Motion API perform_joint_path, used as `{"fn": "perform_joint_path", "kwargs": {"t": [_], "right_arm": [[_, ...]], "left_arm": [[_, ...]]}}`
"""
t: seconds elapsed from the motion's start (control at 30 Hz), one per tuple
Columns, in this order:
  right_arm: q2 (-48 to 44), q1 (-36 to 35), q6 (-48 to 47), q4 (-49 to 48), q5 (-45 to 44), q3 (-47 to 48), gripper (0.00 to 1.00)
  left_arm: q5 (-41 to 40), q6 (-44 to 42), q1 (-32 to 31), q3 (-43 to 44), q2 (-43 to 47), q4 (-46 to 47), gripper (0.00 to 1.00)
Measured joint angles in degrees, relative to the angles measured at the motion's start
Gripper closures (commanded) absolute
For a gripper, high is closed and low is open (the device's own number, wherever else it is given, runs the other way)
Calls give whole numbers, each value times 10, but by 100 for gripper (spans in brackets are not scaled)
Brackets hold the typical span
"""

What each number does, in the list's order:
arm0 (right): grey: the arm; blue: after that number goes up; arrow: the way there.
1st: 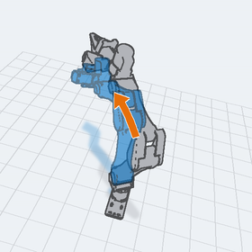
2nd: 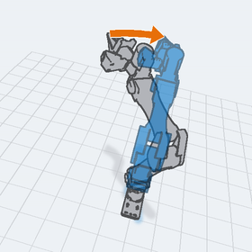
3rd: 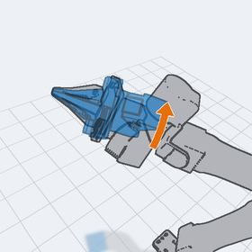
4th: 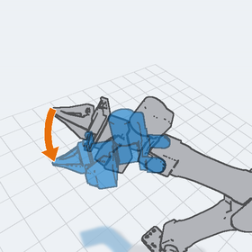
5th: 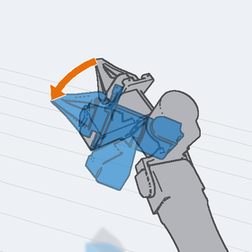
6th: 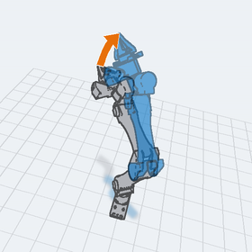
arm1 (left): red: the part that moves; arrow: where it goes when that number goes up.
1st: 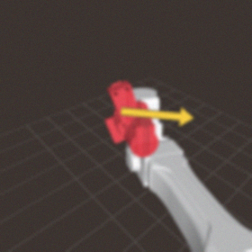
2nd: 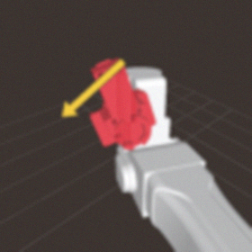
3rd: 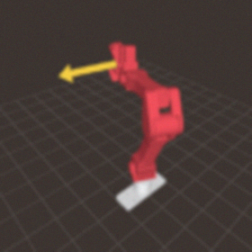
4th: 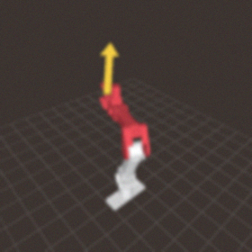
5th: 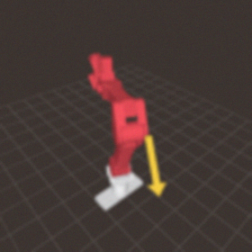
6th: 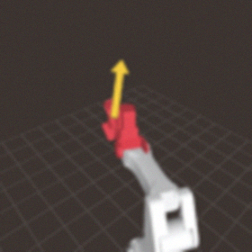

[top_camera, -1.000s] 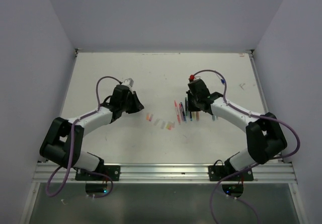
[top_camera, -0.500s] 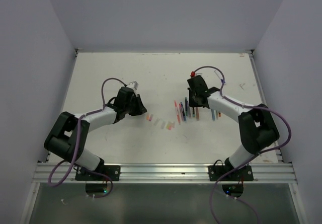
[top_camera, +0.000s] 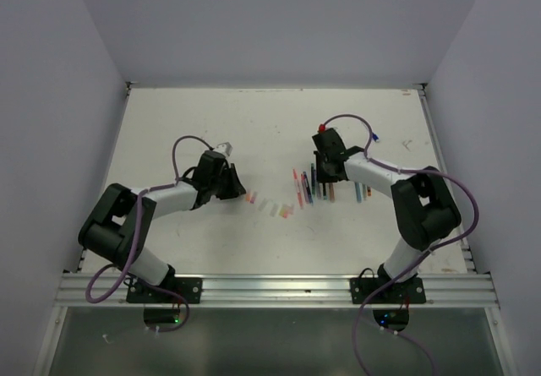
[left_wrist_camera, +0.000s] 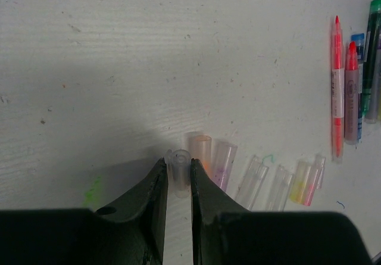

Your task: Open the pen caps

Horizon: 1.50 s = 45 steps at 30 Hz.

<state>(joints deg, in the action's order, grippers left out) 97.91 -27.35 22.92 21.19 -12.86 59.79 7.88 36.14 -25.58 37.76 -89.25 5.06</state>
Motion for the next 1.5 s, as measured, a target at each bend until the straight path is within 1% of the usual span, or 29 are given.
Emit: {"fn": "perform_joint_path", "kwargs": {"t": [0.03,0.13,0.23,0.3,0.37,0.4,0.47,0.53,0.73,0.87,1.03,1.33,1.5], "right_arm": [[3,0,0,0,2,1,99],[12,0,1,-2,5,2,96],[15,0,2,-2,6,3,91],[15,0,3,-3,6,3,84],[15,0,5,-4,6,3,77],[15,0,6,-4,6,3,75],[15,0,6,-5,6,3,74],[15,0,6,-5,6,3,72],[13,0,7,-4,5,3,68],[-3,0,8,5,-9,5,62],[-28,17,6,30,-42,27,60],[-41,129,5,52,-59,22,59],[-46,139,4,52,-56,-3,59]], "left_arm": [[0,0,0,-2,0,0,85],[0,0,0,-6,0,7,83],[0,1,0,-10,0,17,77],[0,1,0,-11,0,18,71],[0,1,0,-13,0,21,68],[0,2,0,-14,1,23,66],[0,2,0,-16,2,27,64],[0,2,0,-17,2,31,60],[0,2,0,-25,10,37,57],[-3,2,0,-35,26,32,54],[-7,2,0,-47,57,24,51],[-2,2,0,-69,141,21,47],[10,2,0,-78,172,20,46]]}}
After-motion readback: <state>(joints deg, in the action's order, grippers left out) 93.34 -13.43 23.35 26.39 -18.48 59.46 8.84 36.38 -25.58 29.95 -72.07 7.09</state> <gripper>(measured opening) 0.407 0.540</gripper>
